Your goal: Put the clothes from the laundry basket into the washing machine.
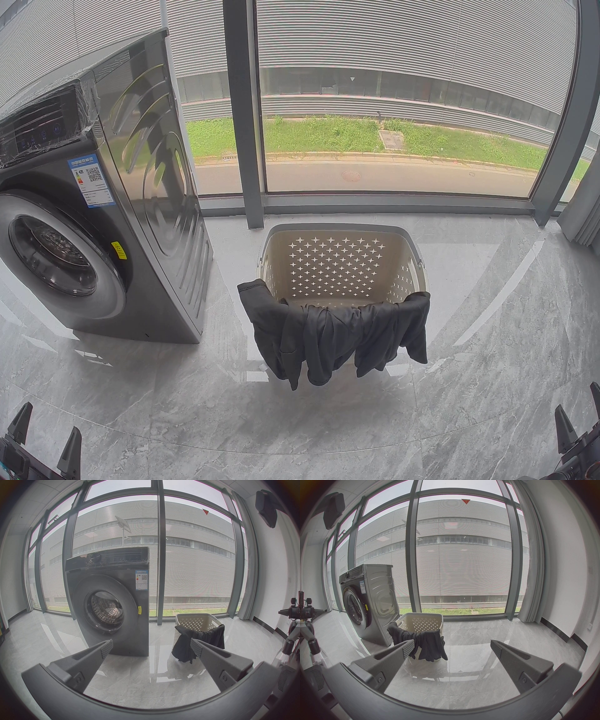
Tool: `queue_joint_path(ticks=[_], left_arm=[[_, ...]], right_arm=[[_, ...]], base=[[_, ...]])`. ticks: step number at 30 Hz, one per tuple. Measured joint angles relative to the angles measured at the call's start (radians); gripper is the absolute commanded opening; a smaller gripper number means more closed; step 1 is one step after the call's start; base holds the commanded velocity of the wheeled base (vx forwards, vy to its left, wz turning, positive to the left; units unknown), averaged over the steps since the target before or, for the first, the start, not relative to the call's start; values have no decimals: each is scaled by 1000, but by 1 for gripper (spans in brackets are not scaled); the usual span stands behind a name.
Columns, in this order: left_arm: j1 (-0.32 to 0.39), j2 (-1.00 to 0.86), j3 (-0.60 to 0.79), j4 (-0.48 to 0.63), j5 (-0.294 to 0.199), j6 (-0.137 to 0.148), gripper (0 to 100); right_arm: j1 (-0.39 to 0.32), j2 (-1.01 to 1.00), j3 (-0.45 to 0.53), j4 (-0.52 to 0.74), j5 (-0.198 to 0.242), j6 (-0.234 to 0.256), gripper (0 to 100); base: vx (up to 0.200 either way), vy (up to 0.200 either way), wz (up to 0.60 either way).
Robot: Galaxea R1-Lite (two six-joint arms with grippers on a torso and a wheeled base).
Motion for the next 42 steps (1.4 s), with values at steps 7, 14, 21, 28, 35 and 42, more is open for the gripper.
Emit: queue_joint_path(ticks=[7, 14, 21, 28, 35, 42], left_arm=[[1, 0, 0, -1, -1, -1, 100], [0, 0, 0, -1, -1, -1, 100], [0, 0, 0, -1, 0, 1, 100], [0, 0, 0, 0, 0, 0, 100], [0, 0, 0, -1, 0, 0, 100], [1, 0, 0, -1, 0, 0, 100]], right_arm=[[0, 0, 0, 0, 0, 0, 100], [0, 0, 0, 0, 0, 0, 100], [0, 0, 0, 0, 0, 0, 100], [0, 0, 0, 0, 0, 0, 100], [0, 0, 0, 0, 0, 0, 100], [0, 0, 0, 0, 0, 1, 100]], base=[[200, 0, 0], [171, 0, 0], [0, 0, 0], [0, -86, 0], [0, -171, 0], [0, 0, 0]])
